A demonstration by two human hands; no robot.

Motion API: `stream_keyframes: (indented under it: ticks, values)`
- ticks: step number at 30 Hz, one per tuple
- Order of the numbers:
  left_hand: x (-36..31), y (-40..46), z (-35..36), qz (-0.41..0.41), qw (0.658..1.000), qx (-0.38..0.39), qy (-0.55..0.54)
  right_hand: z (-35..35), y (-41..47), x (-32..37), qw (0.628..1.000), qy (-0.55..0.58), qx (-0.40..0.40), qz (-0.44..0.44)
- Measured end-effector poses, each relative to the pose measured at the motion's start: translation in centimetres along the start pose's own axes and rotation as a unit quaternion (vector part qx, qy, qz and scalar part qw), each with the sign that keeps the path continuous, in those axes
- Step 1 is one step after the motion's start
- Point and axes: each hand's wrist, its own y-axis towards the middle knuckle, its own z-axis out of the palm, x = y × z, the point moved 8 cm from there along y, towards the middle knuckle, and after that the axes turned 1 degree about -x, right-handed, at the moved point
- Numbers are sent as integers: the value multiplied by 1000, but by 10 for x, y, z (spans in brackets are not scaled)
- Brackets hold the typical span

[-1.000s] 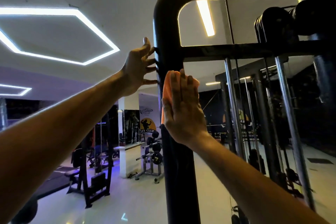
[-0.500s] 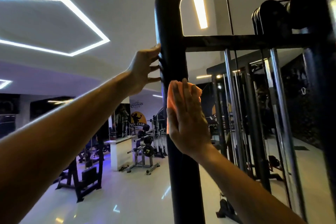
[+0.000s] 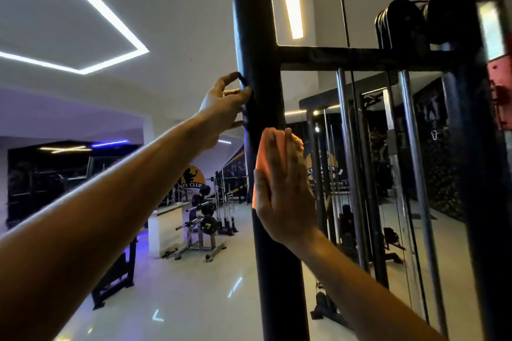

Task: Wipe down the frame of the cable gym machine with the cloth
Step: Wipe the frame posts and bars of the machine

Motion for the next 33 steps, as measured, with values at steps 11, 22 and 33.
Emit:
stream_keyframes:
  ticks: [11, 22, 33]
  values:
    - [6, -1, -7, -32, 999, 13, -12, -1, 77, 4, 1000, 11, -18, 9]
    - [17, -9, -3, -32, 999, 3, -20, -4, 107, -8, 991, 112, 30, 68]
    - [25, -33, 0, -49, 998, 33, -9, 3, -41, -9, 998, 28, 46, 39]
